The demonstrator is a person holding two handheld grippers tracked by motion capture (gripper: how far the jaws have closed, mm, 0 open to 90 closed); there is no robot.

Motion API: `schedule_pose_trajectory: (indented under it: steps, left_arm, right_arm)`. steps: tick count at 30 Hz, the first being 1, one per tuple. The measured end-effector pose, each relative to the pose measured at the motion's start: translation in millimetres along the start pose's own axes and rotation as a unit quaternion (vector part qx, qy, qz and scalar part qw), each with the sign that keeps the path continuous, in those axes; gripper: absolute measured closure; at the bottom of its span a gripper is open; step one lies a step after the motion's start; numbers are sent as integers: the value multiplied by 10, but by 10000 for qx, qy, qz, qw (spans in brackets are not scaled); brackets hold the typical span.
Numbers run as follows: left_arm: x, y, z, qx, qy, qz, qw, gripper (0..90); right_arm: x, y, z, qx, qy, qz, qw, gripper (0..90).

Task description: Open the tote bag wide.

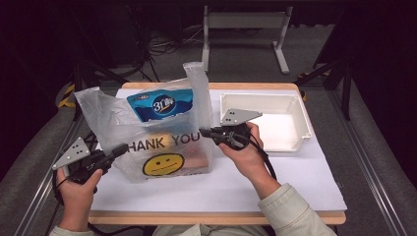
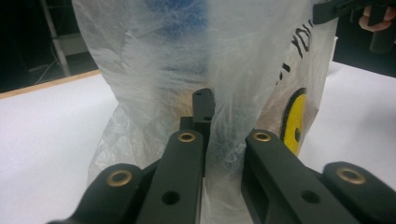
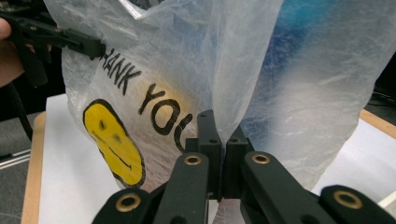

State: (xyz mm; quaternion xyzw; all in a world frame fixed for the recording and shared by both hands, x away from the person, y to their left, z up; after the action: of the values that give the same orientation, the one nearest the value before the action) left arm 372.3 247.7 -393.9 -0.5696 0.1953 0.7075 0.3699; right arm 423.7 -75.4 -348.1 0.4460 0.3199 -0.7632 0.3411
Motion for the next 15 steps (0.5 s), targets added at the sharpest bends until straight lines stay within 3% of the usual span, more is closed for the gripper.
schedule_pose_trajectory:
  steps: [15]
  left_arm:
    - [80, -26, 2, -63, -113, 46, 9999, 887]
  right_arm:
    - [207, 124, 36, -17, -94, -137, 9999, 900]
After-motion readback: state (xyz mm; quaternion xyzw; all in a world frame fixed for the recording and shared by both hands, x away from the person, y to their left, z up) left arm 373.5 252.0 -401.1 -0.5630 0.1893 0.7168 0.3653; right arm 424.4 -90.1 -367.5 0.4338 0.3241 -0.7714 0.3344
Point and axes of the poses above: each handheld gripper's, and its own axes: z roughly backward along the jaws, x roughly out of its underside, y roughly to its right, the point moved 6 cm from there along -z, roughly forward along the jaws, and after that the axes turned 13 degrees about -z, right-handed, at the moved point
